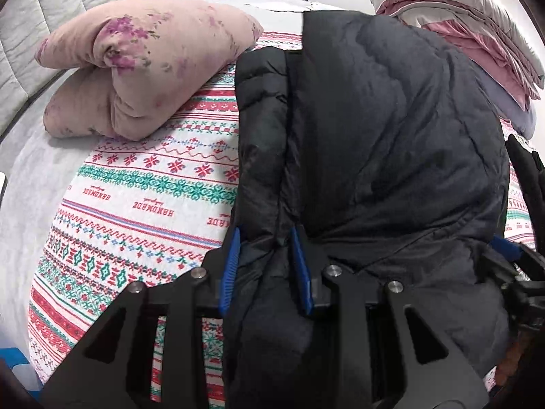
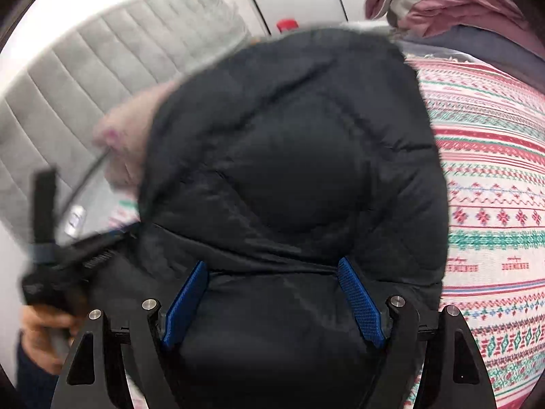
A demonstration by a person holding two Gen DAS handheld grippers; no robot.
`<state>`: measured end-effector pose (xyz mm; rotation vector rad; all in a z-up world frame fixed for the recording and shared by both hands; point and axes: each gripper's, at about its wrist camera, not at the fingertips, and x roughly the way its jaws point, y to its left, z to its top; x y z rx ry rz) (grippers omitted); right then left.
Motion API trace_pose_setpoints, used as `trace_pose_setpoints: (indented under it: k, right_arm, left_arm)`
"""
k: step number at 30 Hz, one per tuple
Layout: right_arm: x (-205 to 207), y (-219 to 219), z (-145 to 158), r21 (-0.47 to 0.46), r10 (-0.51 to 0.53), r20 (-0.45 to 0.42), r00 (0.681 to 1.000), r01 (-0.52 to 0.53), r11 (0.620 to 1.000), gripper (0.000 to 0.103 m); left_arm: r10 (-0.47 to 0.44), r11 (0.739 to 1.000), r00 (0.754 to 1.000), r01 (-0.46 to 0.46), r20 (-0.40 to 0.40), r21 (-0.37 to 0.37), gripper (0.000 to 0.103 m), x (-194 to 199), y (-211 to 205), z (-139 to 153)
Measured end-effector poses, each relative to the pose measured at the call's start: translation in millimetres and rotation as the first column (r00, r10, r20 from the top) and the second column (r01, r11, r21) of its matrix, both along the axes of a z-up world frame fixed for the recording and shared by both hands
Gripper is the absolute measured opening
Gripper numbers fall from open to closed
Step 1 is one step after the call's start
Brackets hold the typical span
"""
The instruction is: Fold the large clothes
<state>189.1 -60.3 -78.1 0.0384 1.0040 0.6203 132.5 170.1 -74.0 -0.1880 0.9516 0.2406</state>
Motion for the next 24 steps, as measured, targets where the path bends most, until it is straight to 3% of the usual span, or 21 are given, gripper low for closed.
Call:
trace_pose_setpoints:
  k: [3,5,8,10,12,15,18,24]
  right_arm:
    - [6,5,-4,-0.023,0.002,-0.011,1.0,-0.002,1.0,0.081]
    - [5,8,-5,-0.03,0.001,0.0,1.0,-0.001,1.0,0.081]
    - [6,11,-4,-0.042,-0.006,0.012,1.0,0.007,0.999,0.081]
    - [4,17,-5,-0.05,-0.01,0.014,1.0,0.011,0.999,0.081]
    - [5,22,-4,-0.059,-0.013,0.014,1.0,0.014,0.998,0.081]
    - [1,31,-3,-0.07,-0.008,0.019,1.0,0.01,0.997,0.081]
    - [-4,37,1,-0.068,0.004,0.019,1.0,-0.003,0.998,0.081]
    - [-7,0,24,0.023,0.032,0.001,1.0,-0.032,0.999,0.081]
  left_arm:
    - [0.001,0.999,1.0,-0.001,-0.005,-0.037,0.035,0,8,7]
    - [0.036,0.993,0.999,-0.034,0.023,-0.11,0.035,-5,19,23]
    - [0.049,0.974,0.986,-0.011,0.16,-0.228,0.035,-15,30,55]
    - [0.039,0.973,0.972,0.016,0.234,-0.231,0.038,-17,25,73]
    - [-0.01,0.981,0.963,0.062,0.268,-0.184,0.048,-6,7,86]
    - [-0.067,0.987,0.971,0.098,0.229,-0.13,0.049,28,-14,84]
    - [-0.061,0.99,0.984,0.08,0.165,-0.114,0.049,58,-24,69]
    - [0.006,0.984,0.993,0.014,0.116,-0.177,0.062,74,6,40]
